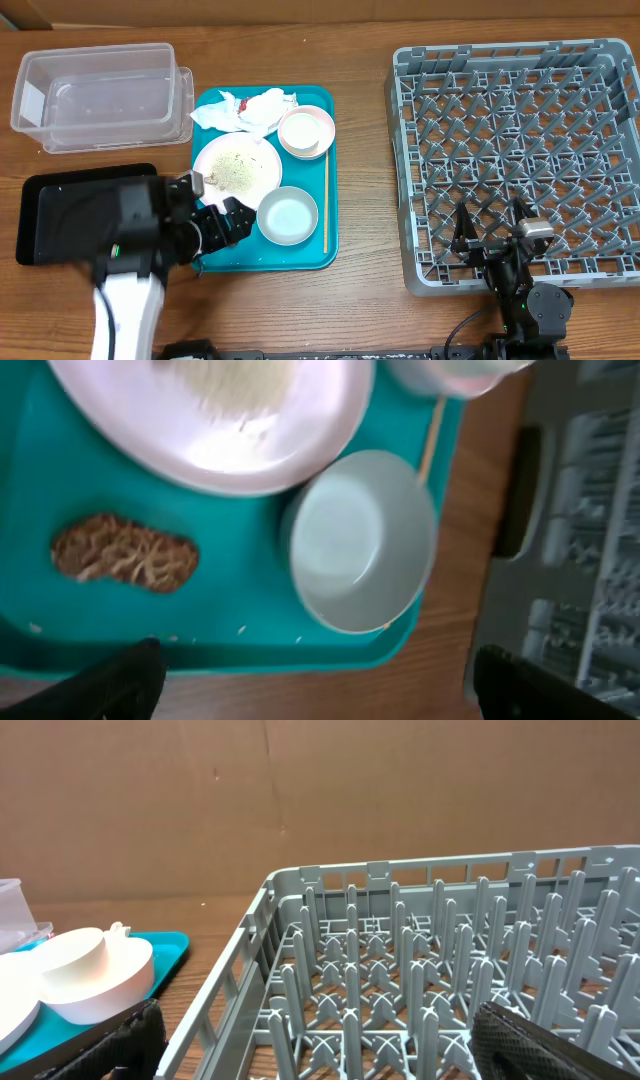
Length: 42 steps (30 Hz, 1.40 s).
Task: Sort waste into correct bins and load items into the dishwasher
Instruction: 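Reach left gripper to the brown food scrap on the teal tray and grasp it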
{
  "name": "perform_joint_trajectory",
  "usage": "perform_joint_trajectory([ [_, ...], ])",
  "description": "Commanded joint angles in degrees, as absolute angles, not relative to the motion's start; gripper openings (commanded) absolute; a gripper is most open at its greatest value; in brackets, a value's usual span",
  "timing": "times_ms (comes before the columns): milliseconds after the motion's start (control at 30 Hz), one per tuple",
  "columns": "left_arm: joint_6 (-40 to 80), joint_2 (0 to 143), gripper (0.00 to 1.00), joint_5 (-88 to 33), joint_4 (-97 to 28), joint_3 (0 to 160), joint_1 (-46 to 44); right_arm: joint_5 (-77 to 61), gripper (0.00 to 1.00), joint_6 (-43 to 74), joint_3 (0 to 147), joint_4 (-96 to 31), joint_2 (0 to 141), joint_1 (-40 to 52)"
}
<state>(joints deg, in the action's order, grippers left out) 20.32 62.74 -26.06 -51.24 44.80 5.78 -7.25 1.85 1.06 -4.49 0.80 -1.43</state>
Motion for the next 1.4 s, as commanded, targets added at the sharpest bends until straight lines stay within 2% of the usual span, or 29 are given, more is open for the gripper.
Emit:
perform_joint_trajectory([
  [0,18.0,70.5,1.0,-26.0,-52.1,46.2,6.3,-7.2,1.0,1.7,0.5,-4.2,0.2,-1.6],
  [233,25.9,83.9,1.0,-17.5,-50.7,46.2,6.3,-7.2,1.0,1.7,0.5,-4.2,0.2,-1.6],
  [500,34.0,85.5,1.0,-8.9,-46.6,46.2,6.3,-7.2,1.0,1.7,0.5,-4.2,0.2,-1.6],
  [767,48.1,85.5,1.0,-9.3,-44.8,45.9,6.3,-7.2,1.0,1.7,0.5,-4.2,0.2,-1.6],
  [1167,49.0,85.5,1.0,-9.0,-41.3,44.3,6.3,-7.2,1.0,1.7,0.5,-4.2,0.2,-1.6],
  [1267,52.5,85.5,0.9,-9.0,-41.3,44.3,6.3,-7.2,1.0,1.7,0.5,-4.2,0.2,-1.6],
  [1300,53.3,85.5,0.83,-9.0,-41.3,44.3,6.3,-7.2,1.0,1.7,0.5,-4.2,0.2,-1.6],
  [1367,54.1,85.5,0.75,-9.0,-41.3,44.3,6.3,-7.2,1.0,1.7,0.5,-4.2,0.2,-1.6],
])
